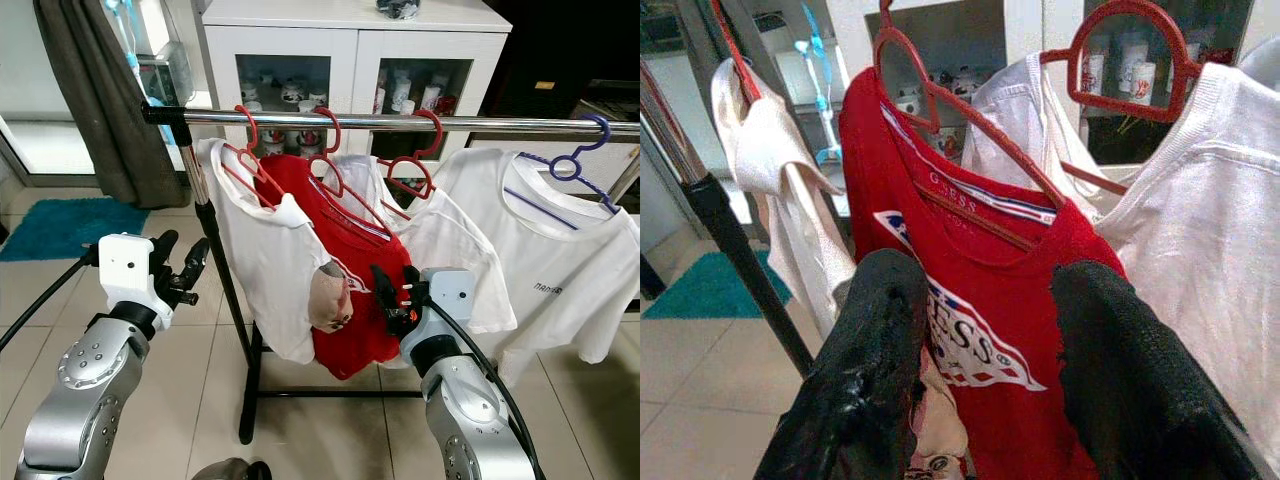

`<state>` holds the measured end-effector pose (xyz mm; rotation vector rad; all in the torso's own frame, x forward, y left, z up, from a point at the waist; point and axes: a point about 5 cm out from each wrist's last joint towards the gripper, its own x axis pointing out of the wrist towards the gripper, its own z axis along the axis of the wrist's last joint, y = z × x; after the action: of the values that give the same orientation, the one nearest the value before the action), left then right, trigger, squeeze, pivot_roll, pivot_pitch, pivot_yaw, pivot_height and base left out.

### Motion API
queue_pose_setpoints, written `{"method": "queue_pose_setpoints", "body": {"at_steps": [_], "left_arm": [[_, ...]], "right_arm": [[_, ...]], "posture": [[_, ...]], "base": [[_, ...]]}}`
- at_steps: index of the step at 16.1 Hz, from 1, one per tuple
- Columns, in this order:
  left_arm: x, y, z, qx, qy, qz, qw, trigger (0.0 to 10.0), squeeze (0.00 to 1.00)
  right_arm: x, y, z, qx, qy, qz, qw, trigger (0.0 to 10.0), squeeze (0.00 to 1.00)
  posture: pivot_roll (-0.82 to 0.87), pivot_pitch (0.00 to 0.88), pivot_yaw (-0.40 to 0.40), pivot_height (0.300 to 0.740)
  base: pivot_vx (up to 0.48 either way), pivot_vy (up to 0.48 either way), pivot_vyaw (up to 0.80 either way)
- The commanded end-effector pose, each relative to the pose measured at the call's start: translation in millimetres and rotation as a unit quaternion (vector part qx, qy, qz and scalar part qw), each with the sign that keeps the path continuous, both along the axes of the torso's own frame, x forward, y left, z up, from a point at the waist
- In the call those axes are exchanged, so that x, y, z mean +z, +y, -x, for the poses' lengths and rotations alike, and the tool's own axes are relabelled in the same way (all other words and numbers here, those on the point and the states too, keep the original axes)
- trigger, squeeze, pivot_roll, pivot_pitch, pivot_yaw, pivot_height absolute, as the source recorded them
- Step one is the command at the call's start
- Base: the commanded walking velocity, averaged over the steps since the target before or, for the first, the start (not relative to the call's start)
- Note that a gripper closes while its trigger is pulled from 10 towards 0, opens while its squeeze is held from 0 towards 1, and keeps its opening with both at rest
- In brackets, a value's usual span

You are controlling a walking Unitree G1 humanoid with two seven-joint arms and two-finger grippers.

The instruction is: Hang hanger

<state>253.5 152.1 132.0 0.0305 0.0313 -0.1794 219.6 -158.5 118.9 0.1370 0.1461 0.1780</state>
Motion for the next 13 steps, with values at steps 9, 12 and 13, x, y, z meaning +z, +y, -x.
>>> {"method": "queue_pose_setpoints", "body": {"at_steps": [9, 12, 13], "left_arm": [[-1.3, 9.7, 4.8, -0.009, 0.021, -0.030, 0.999, 10.0, 0.00], [11.9, 24.3, -9.7, 0.125, 0.064, 0.111, 0.984, 10.0, 0.00], [15.8, 26.4, -12.3, 0.138, 0.062, 0.120, 0.981, 10.0, 0.00]], "right_arm": [[-6.0, 6.6, -12.9, 0.011, 0.004, -0.012, 1.000, 10.0, 0.00], [-2.8, 2.1, -23.1, -0.013, 0.032, 0.034, 0.999, 10.0, 0.00], [-1.0, 2.0, -26.6, -0.018, 0.033, 0.037, 0.999, 10.0, 0.00]], "posture": [[0.08, 0.000, 0.005, 0.740], [0.08, 0.021, 0.004, 0.740], [0.08, 0.021, 0.004, 0.740]], "base": [[0.000, 0.000, 0.00], [0.000, 0.000, 0.00], [0.000, 0.000, 0.00]]}}
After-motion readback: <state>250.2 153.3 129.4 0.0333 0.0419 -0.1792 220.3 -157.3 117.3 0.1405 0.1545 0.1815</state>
